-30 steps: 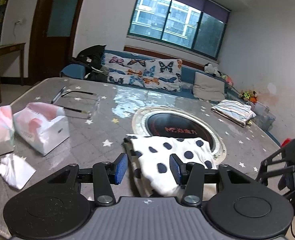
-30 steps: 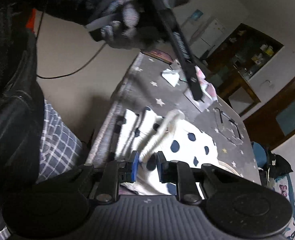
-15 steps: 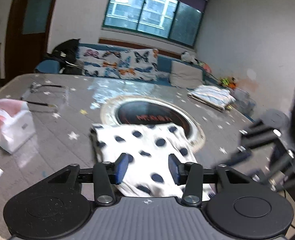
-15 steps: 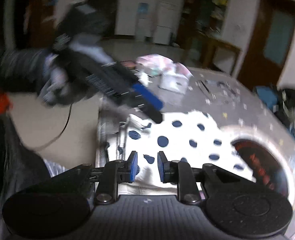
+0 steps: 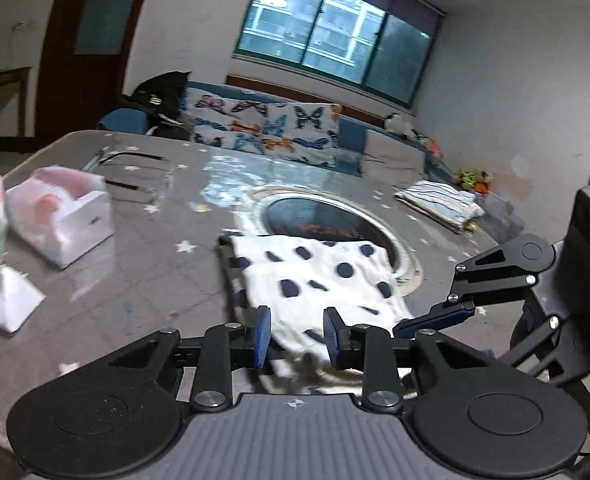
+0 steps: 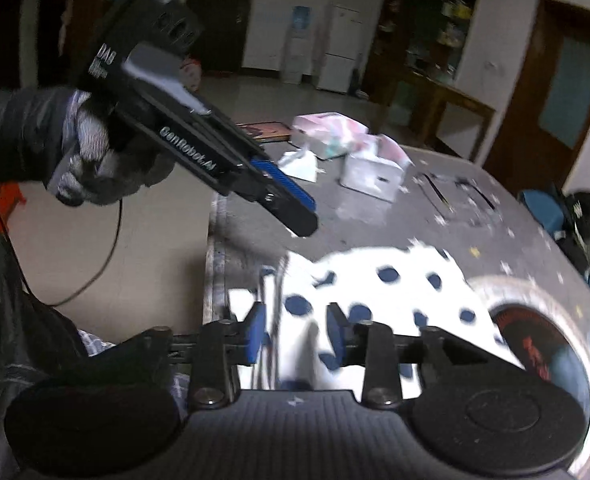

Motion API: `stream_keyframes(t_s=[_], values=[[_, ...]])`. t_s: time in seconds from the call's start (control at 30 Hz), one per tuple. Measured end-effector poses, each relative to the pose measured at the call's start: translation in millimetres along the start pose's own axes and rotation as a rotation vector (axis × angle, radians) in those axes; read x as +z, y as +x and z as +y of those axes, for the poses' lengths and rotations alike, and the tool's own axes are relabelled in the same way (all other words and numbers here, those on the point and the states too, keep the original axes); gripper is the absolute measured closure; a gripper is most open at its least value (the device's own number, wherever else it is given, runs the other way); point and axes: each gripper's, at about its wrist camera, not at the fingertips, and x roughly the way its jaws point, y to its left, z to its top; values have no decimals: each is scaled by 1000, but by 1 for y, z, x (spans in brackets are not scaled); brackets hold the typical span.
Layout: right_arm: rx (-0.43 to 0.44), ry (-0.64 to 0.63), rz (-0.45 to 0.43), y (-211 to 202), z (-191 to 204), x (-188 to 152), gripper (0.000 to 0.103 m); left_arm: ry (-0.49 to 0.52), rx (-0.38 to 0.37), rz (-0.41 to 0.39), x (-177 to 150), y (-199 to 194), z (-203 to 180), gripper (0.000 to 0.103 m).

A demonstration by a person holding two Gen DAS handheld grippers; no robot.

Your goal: Fold clothes

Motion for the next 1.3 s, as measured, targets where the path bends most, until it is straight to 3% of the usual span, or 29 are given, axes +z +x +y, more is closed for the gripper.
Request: stream_keyframes(t_s=[0.27, 0.4, 0.47, 0.67, 0.83, 1.07, 1.23, 1.3], values=[[-57, -152, 58, 41, 27, 12, 65, -58, 34, -29, -2, -10, 14, 64], [-63, -142, 82, 48, 29, 10, 70, -70, 31, -28, -5, -10, 18, 64], [-62, -127, 84, 47, 27, 9, 79, -76, 31, -27, -6, -10, 20, 63], [-26, -18, 46, 35, 5, 12, 89, -89, 33, -32, -6, -11, 24, 60], [19, 31, 23, 20, -5, 11, 91, -94, 34, -36, -6, -11, 24, 60], [77, -16, 24, 21, 8, -3, 90, -92, 21, -33, -2, -4, 22, 60], [101, -11, 24, 23, 11, -4, 88, -70, -28, -34, 4, 5, 9, 60], [110, 1, 18, 21, 10, -4, 83, -65, -53, -33, 6, 11, 3, 60]])
